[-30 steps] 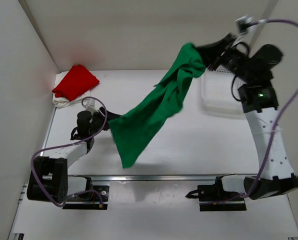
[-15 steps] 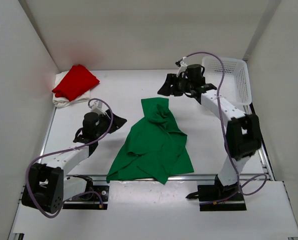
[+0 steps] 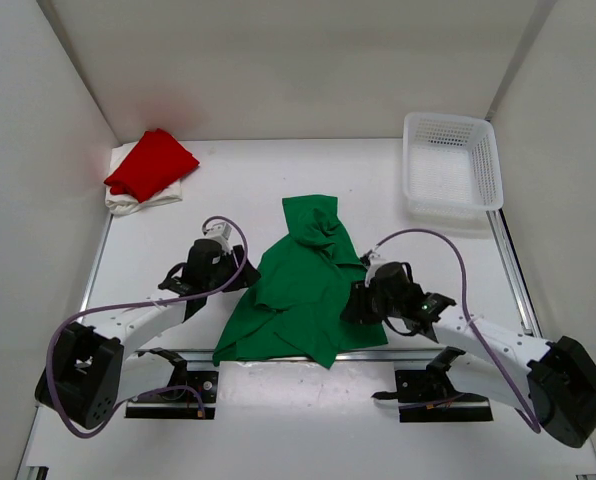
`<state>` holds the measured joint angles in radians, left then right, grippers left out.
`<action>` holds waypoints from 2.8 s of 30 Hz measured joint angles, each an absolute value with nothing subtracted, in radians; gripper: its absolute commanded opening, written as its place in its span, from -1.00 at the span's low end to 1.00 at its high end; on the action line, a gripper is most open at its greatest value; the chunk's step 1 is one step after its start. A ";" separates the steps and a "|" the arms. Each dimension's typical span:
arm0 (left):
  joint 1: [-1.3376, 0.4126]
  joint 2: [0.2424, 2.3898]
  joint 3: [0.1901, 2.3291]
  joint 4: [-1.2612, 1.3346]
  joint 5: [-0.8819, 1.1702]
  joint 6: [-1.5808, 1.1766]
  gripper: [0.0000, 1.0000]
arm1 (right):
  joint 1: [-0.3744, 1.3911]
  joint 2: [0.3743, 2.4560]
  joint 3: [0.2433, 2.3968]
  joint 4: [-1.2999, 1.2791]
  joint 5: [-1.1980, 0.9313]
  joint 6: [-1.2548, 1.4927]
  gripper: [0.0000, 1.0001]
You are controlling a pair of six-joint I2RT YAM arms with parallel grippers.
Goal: Fold and stack the t-shirts
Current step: Flatten out the tshirt
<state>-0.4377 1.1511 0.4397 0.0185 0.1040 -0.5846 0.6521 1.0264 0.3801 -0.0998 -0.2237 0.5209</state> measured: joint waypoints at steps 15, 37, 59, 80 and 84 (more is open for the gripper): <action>-0.469 1.300 0.355 0.146 0.245 -0.610 -0.73 | 0.549 1.056 0.312 -0.038 -0.201 0.596 -0.61; -0.157 1.252 1.049 -0.069 0.304 -0.669 -1.00 | 0.378 1.377 1.537 -0.315 -0.282 0.366 -1.00; -0.233 1.226 0.662 -0.265 0.164 -0.506 0.62 | 0.177 1.356 0.749 -0.223 -0.496 0.471 -1.00; -0.302 1.993 1.191 -0.017 0.147 -0.656 -0.29 | -0.010 1.448 0.631 0.012 -0.385 0.566 -0.86; -0.349 2.032 1.329 -0.054 0.144 -0.635 -0.02 | -0.022 1.445 0.619 0.010 -0.382 0.573 -0.35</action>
